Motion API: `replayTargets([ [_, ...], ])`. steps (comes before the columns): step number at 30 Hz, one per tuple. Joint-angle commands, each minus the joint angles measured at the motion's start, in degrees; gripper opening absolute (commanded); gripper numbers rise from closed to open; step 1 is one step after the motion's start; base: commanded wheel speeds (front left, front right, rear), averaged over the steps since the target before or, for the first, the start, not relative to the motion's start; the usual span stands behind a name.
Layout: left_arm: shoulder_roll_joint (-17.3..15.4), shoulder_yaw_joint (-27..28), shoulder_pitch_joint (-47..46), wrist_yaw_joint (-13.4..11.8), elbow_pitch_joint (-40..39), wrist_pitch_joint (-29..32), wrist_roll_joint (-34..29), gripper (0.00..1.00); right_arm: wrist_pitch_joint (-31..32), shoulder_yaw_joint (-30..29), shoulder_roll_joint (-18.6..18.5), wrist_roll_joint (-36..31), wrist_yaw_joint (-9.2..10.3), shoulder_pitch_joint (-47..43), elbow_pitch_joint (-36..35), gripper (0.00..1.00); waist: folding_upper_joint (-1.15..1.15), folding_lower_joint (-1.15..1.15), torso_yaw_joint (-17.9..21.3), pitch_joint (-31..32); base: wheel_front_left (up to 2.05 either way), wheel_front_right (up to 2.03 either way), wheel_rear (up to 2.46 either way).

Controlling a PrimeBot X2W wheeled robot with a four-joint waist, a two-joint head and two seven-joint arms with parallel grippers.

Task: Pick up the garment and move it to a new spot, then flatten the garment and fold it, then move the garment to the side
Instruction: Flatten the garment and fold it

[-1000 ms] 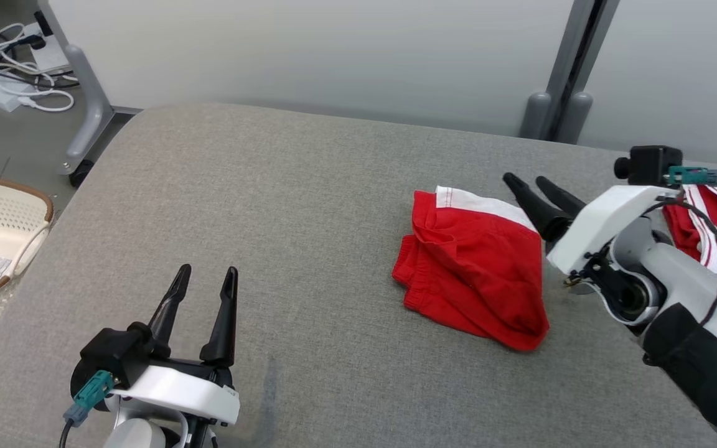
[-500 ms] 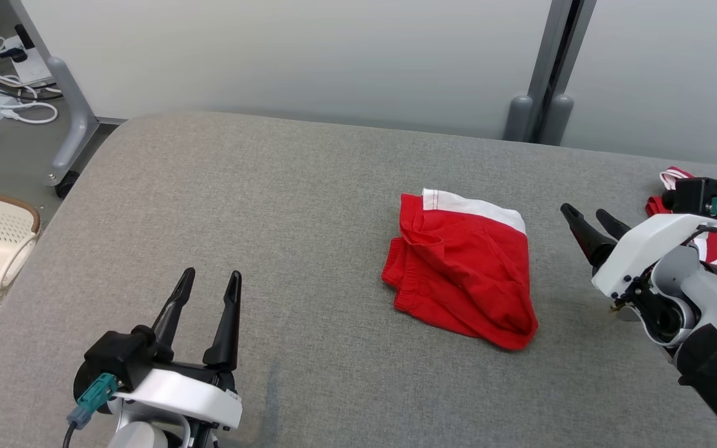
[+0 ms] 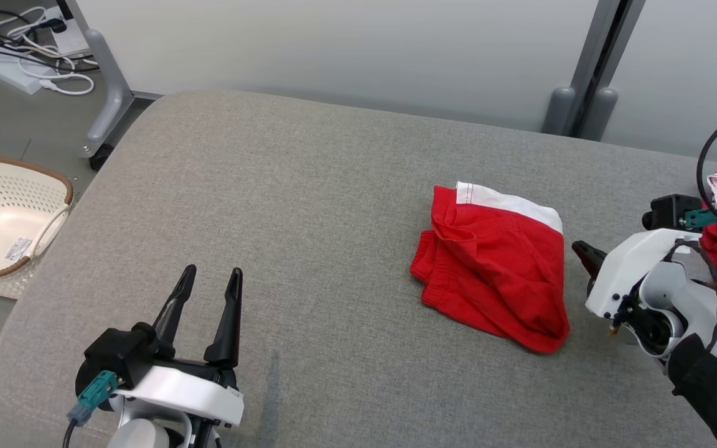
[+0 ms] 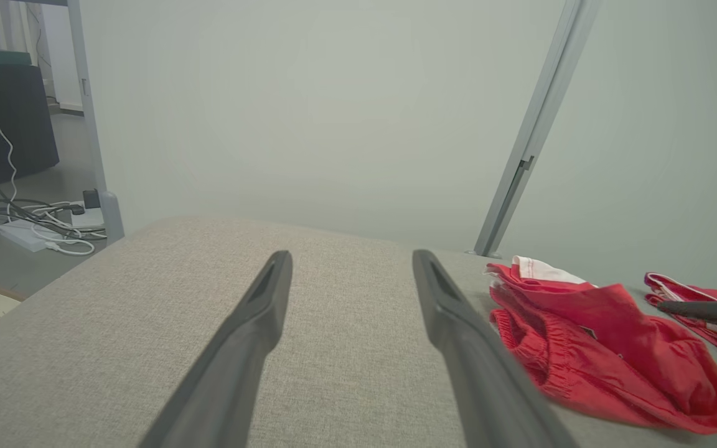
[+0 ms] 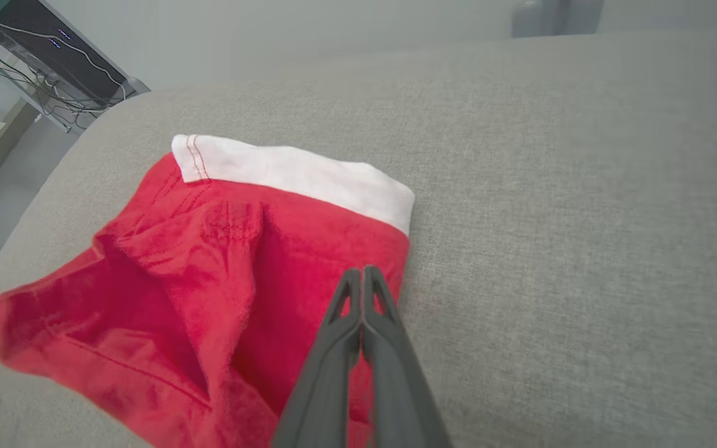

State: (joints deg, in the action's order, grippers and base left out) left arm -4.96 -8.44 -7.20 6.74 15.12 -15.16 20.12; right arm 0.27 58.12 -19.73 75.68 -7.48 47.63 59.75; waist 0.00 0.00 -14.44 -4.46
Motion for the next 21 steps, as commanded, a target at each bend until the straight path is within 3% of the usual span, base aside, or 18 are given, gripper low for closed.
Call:
replayTargets([
  [1,-0.1,0.0,-0.6,-0.2,-0.2,0.0,0.1,1.0,1.2,0.4,0.2,0.6,-0.04,-0.3,0.1,0.0,0.0,0.0,-0.5,-0.5,0.0,0.0,0.0],
  [9,0.2,0.3,-1.4,0.0,0.1,0.0,0.3,1.0,4.5,1.1,2.6,2.0,-0.04,-1.5,-1.3,0.0,0.0,0.0,-1.9,-1.4,0.0,0.0,0.0],
  [21,0.2,0.8,-0.9,0.3,0.8,0.0,-0.2,1.0,4.2,5.2,6.2,2.2,-0.04,-6.2,-11.2,0.0,0.0,0.0,-2.1,-0.5,0.0,0.0,0.0],
])
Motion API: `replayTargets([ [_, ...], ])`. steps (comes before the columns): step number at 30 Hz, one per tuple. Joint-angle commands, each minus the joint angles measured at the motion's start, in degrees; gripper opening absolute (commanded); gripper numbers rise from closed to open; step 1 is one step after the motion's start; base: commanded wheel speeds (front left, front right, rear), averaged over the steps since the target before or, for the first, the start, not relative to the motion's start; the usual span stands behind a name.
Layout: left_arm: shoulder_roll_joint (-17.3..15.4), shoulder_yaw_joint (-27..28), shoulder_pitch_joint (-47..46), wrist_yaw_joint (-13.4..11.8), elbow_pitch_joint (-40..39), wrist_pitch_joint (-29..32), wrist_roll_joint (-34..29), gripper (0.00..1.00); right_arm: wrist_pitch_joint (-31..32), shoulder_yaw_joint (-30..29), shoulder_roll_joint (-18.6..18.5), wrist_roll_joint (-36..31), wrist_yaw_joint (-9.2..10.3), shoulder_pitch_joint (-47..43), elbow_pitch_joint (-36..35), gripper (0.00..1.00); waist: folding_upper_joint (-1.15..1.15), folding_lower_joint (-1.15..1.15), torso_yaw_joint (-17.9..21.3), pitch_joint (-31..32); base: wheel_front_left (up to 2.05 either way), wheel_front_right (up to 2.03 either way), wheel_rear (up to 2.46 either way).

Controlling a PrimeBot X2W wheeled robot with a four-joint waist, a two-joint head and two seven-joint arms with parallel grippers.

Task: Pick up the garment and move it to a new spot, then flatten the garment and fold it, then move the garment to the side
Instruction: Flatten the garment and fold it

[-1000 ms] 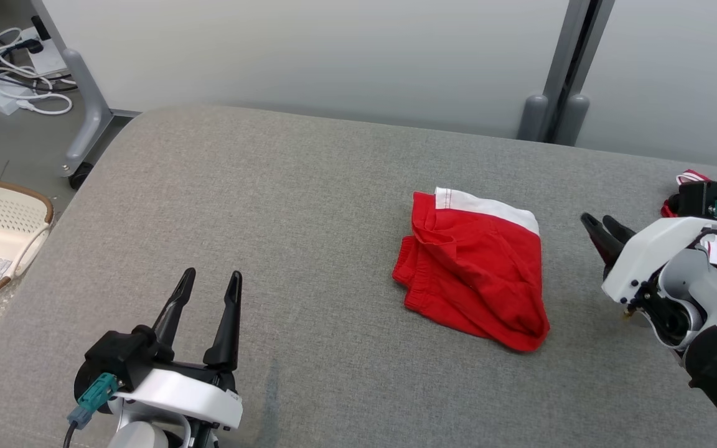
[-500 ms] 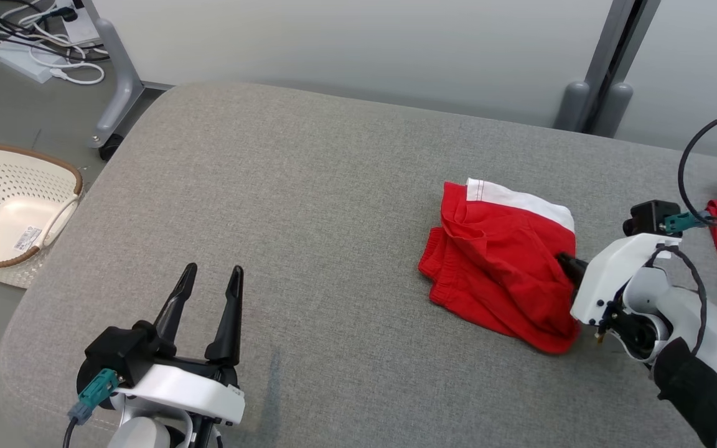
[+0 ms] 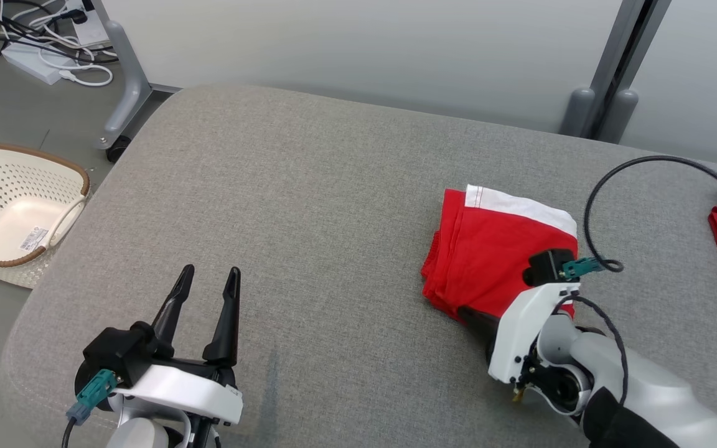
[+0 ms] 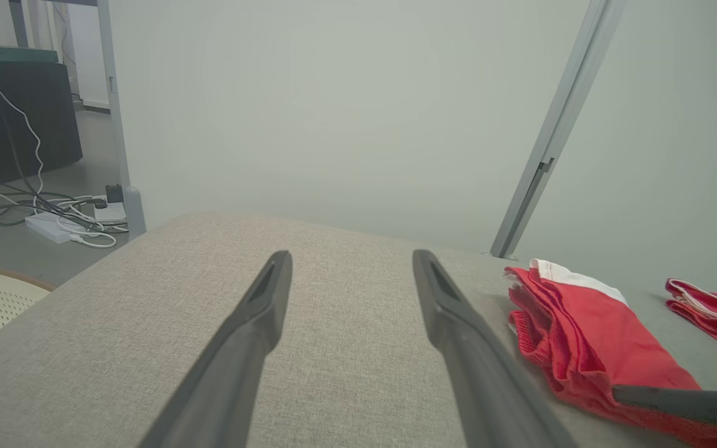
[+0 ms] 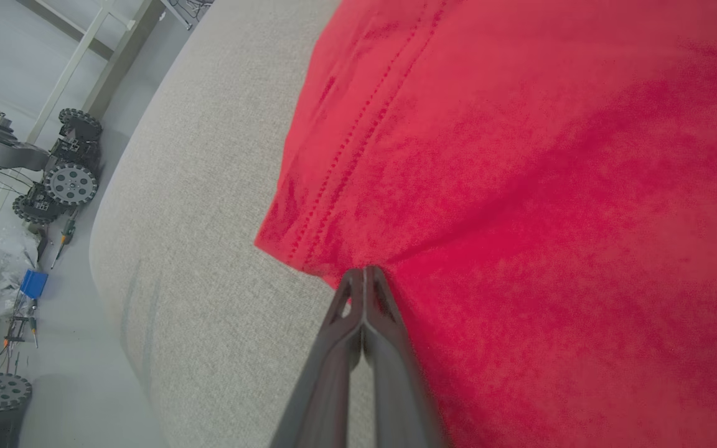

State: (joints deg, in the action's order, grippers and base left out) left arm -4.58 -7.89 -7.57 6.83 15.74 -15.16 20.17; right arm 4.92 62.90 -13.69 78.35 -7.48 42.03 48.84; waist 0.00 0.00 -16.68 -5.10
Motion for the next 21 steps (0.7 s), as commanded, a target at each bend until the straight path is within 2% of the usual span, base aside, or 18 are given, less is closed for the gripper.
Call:
replayTargets([
  [1,-0.1,0.1,-0.5,0.2,0.2,0.0,-0.3,1.0,-0.6,1.1,0.7,-0.9,-0.04,-0.8,-0.5,0.0,0.0,0.0,0.3,0.2,0.0,0.0,0.0],
  [6,-0.4,0.0,-0.6,0.2,0.3,0.0,-0.5,1.0,-1.6,3.7,3.9,-2.0,-0.04,-1.5,-1.2,0.0,0.0,0.0,1.1,0.8,0.0,0.0,0.0],
  [11,-0.5,-0.1,-0.2,0.2,0.4,0.0,-0.6,1.0,-3.6,5.1,4.6,-2.9,-0.04,-0.3,-2.6,0.0,0.0,0.0,2.0,1.6,0.0,0.0,0.0],
  [16,-0.7,0.2,0.8,-0.1,0.1,0.0,-0.6,1.0,-6.0,5.4,2.8,-3.5,-0.04,1.1,-5.2,0.0,0.0,0.0,3.6,2.5,0.0,0.0,0.0],
  [21,-0.8,0.3,1.3,-0.4,-0.5,0.0,-0.5,1.0,-8.0,5.0,-0.5,-4.3,-0.04,2.6,-7.6,0.0,0.0,0.0,5.4,2.9,0.0,0.0,0.0],
])
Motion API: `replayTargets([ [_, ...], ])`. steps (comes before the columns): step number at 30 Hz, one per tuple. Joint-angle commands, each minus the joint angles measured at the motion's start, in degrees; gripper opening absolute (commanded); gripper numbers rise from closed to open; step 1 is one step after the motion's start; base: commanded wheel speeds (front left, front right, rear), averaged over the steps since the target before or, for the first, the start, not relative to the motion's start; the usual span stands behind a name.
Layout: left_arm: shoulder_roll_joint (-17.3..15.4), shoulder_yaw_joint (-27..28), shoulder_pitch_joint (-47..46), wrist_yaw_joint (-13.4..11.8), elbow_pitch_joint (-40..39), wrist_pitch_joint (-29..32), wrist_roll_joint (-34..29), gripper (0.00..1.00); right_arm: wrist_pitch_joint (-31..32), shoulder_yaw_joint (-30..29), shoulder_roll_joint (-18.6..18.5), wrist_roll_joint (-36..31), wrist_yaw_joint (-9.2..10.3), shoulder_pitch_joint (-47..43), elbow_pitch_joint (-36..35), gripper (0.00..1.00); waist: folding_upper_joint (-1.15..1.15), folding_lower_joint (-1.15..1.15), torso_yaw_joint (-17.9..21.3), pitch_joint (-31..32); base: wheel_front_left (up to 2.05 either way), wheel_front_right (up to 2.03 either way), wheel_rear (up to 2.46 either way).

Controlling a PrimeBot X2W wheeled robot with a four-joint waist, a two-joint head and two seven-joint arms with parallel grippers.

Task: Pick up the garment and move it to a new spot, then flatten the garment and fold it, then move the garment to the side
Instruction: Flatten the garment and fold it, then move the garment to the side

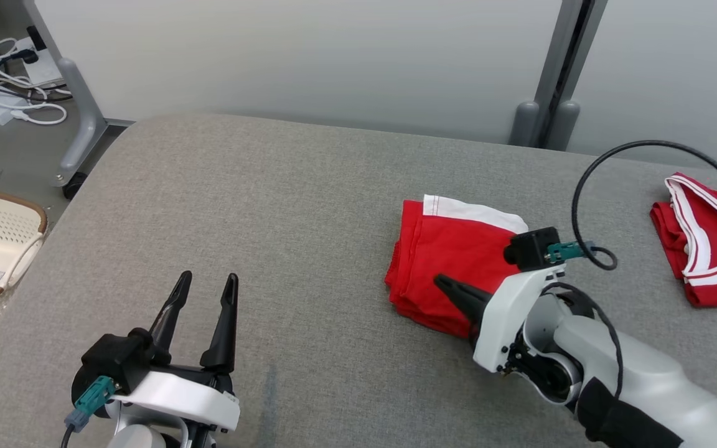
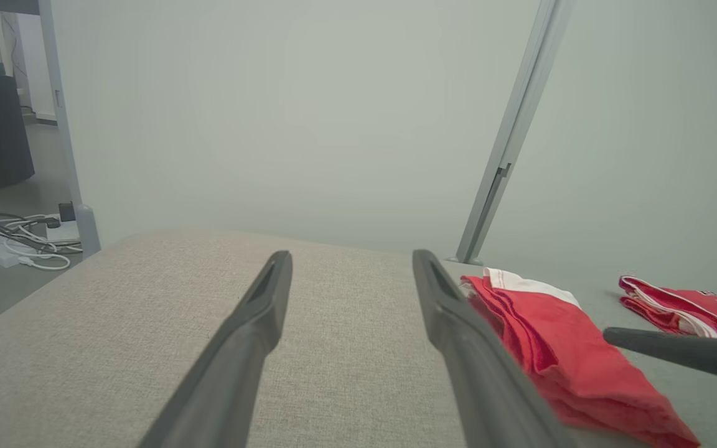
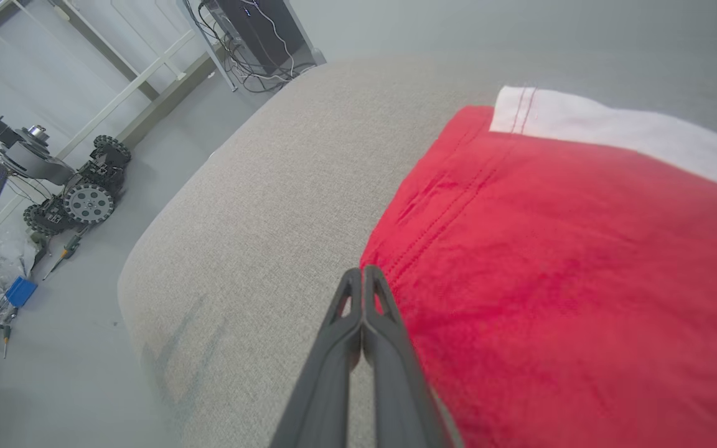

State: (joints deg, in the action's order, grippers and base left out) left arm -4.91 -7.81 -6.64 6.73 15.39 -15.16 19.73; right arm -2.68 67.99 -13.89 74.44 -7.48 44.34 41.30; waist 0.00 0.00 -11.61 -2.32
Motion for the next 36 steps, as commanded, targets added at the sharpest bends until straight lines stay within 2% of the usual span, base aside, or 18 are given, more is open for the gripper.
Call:
replayTargets([
  [1,-0.4,0.3,0.3,-0.3,-0.2,0.0,0.0,1.0,-0.6,-0.2,-1.1,-0.5,-0.04,0.6,-0.4,0.0,0.0,0.0,0.7,0.1,0.0,0.0,0.0],
  [5,-0.4,0.2,0.5,-0.3,-0.4,0.0,0.1,1.0,-1.7,-1.3,-4.0,-1.0,-0.04,1.4,-1.1,0.1,0.0,0.0,1.7,0.2,0.0,0.0,0.0],
  [9,-0.6,0.3,0.6,-0.3,-0.6,0.0,0.2,1.0,-1.8,-2.9,-6.5,-0.6,-0.04,1.6,-0.3,0.31,0.0,0.0,2.5,0.1,0.0,0.0,0.0],
  [10,-0.6,0.3,0.5,-0.3,-0.6,0.0,0.2,1.0,-1.4,-3.3,-7.1,-0.4,-0.04,1.5,0.0,0.4,0.0,0.0,2.6,0.0,0.0,0.0,0.0],
  [11,-0.7,0.3,0.5,-0.3,-0.6,0.0,0.2,1.0,-0.8,-3.9,-7.5,0.0,-0.04,1.4,0.5,0.92,0.0,0.0,2.7,-0.1,0.0,0.0,0.0],
  [12,-0.7,0.3,0.4,-0.3,-0.7,0.0,0.2,1.0,0.0,-4.2,-7.8,0.5,-0.04,1.3,1.3,1.0,0.0,0.0,2.7,-0.2,0.0,0.0,0.0],
  [18,-0.7,-0.1,-0.6,-0.3,-0.8,0.0,0.3,1.0,5.0,-7.0,-8.2,3.6,-0.04,2.8,4.8,1.0,0.0,0.0,2.7,-1.4,0.0,0.0,0.0],
  [24,-0.7,-0.3,-1.3,-0.1,-0.4,0.0,0.5,1.0,14.3,-8.6,-7.6,8.1,-0.04,3.6,9.5,1.0,0.0,0.0,1.6,-2.5,0.0,0.0,0.0],
  [25,-0.7,-0.3,-1.3,-0.1,-0.4,0.0,0.5,1.0,14.3,-8.6,-7.6,8.1,-0.04,3.6,9.5,1.0,0.0,0.0,1.6,-2.5,0.0,0.0,0.0],
  [30,-0.5,-0.4,-2.2,0.0,-0.2,0.0,0.6,1.0,27.5,-8.3,-7.0,11.7,-0.04,5.7,14.0,1.0,0.0,0.0,1.0,-3.4,0.0,0.0,0.0],
  [36,0.2,-0.6,-2.8,0.1,-0.2,0.0,0.9,1.0,35.5,-8.8,-4.6,13.6,-0.04,9.8,20.9,1.0,0.0,0.0,-0.3,-4.6,0.0,0.0,0.0],
])
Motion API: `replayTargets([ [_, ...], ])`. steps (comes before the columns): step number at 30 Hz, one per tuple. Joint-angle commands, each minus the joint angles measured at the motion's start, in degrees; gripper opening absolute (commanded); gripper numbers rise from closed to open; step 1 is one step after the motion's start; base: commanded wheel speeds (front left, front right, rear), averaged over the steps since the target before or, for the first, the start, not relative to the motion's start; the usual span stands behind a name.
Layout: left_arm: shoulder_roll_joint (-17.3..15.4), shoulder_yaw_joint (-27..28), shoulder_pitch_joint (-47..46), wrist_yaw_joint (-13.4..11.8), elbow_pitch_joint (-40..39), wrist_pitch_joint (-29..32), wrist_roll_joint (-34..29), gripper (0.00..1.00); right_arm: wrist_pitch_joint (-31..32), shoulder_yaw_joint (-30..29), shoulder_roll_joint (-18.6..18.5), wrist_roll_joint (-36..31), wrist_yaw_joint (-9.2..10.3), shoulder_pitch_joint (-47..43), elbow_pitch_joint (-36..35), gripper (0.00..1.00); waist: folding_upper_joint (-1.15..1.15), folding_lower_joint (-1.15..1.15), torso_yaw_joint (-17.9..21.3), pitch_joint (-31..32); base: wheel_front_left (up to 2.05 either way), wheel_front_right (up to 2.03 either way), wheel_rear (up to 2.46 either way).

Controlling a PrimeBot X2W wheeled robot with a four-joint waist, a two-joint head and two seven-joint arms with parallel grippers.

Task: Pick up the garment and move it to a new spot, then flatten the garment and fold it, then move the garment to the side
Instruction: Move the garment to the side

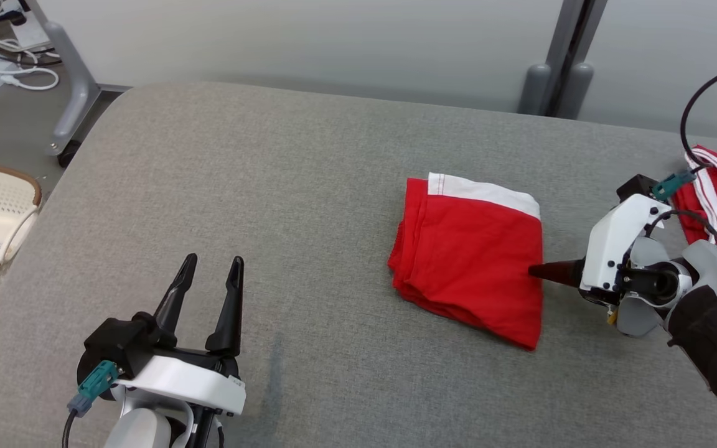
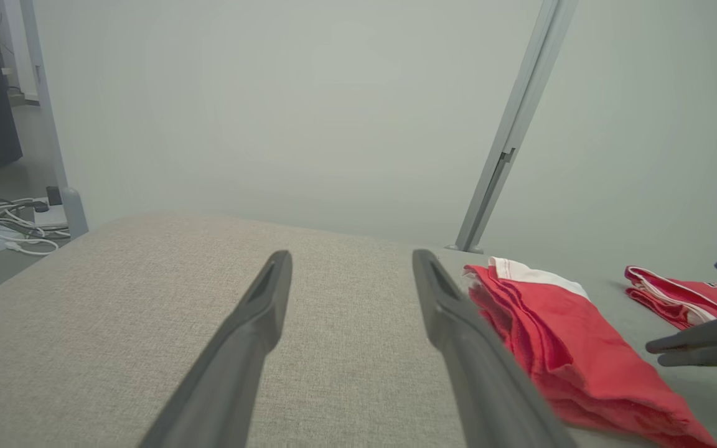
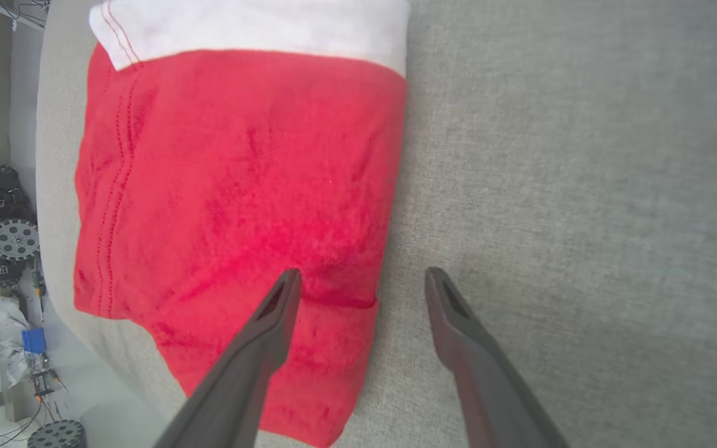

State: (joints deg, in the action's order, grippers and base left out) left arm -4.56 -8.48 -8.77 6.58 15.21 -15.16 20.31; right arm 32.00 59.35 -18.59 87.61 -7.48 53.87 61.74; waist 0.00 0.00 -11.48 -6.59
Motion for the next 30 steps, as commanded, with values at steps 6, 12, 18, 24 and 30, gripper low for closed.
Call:
replayTargets([
  [6,0.5,0.3,-1.4,0.3,0.0,0.0,0.4,1.0,7.0,-0.3,2.1,1.6,-0.04,2.4,6.4,1.0,0.0,0.0,-2.6,-1.8,0.0,0.0,0.0],
  [12,0.8,0.5,-1.7,0.5,0.2,0.0,0.4,1.0,9.2,-1.0,4.0,2.9,-0.04,2.7,9.9,1.0,0.0,0.0,-4.4,-2.5,0.0,0.0,0.0],
  [18,1.0,0.8,-1.9,0.7,0.4,0.0,0.1,1.0,8.7,-0.5,5.0,2.1,-0.03,2.5,11.5,1.0,0.0,0.0,-5.3,-2.6,0.0,0.0,0.0],
  [24,1.2,1.2,-1.9,0.8,0.5,0.0,-0.3,1.0,5.8,-0.8,5.2,1.6,-0.04,2.5,11.9,0.33,0.0,0.0,-5.1,-2.3,0.0,0.0,0.0],
  [30,1.2,1.5,-1.7,0.9,0.6,0.0,-0.8,1.0,3.6,-1.3,4.3,1.6,-0.04,2.0,8.3,0.0,0.0,0.0,-4.2,-1.6,0.0,0.0,0.0],
])
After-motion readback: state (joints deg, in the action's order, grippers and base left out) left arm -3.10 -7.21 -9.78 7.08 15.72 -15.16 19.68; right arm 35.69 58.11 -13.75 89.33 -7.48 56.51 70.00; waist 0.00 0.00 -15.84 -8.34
